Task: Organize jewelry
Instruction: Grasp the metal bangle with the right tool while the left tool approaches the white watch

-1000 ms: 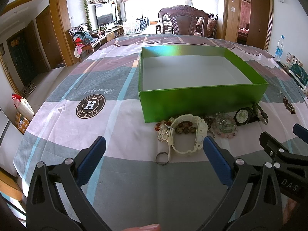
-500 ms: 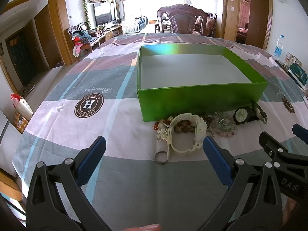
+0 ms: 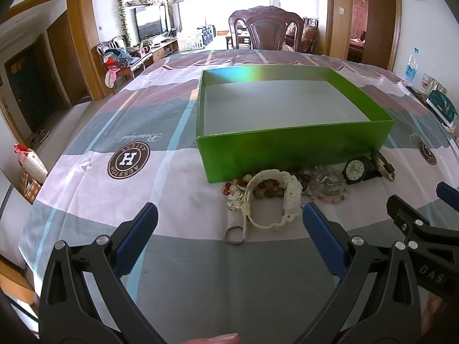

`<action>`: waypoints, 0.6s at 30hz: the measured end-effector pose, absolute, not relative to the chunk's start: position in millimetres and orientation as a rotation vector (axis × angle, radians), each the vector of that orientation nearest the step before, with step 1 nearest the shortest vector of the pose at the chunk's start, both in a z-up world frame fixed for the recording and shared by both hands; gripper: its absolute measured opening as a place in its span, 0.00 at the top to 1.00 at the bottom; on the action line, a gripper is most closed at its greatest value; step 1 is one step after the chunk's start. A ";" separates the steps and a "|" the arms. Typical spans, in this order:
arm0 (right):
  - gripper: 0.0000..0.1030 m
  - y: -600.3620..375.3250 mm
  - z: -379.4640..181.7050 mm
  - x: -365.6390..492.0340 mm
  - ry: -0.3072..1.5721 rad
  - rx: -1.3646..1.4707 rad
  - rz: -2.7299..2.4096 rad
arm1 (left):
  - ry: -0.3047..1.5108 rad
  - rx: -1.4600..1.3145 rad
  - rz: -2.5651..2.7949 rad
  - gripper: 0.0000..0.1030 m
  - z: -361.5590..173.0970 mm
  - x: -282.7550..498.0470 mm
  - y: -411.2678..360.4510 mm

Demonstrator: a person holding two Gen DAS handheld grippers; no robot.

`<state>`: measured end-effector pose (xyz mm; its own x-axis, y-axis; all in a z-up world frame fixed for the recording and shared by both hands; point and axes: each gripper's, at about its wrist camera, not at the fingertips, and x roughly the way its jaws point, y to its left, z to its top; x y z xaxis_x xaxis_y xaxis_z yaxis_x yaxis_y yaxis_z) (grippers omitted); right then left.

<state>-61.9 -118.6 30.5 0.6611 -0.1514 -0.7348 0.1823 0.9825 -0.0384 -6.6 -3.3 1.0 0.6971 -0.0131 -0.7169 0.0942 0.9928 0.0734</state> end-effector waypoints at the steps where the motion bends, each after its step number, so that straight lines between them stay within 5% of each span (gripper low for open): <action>1: 0.02 -121.8 30.6 -60.6 0.832 0.038 -0.193 | 0.799 0.110 -0.056 0.03 0.1 -4.9 -2.6; 7: 0.04 -156.0 28.4 -42.8 0.882 0.027 -0.203 | 0.878 0.107 -0.054 0.04 -13.7 15.6 6.5; 9: 0.11 -161.1 29.4 -35.3 0.889 0.041 -0.164 | 0.890 0.102 -0.081 0.12 -15.5 18.2 5.7; 14: 0.39 -153.3 24.7 -10.5 0.912 0.005 -0.104 | 0.927 0.097 -0.114 0.35 -22.7 27.4 2.0; 18: 0.61 -149.2 9.4 8.6 0.962 0.010 -0.059 | 0.945 0.096 -0.123 0.40 -26.7 34.0 4.3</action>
<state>8.6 -149.2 9.4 0.5705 -0.0461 -0.8200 0.0552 0.9983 -0.0177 34.0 4.3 -26.7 0.5794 -0.0628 -0.8126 0.1467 0.9888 0.0281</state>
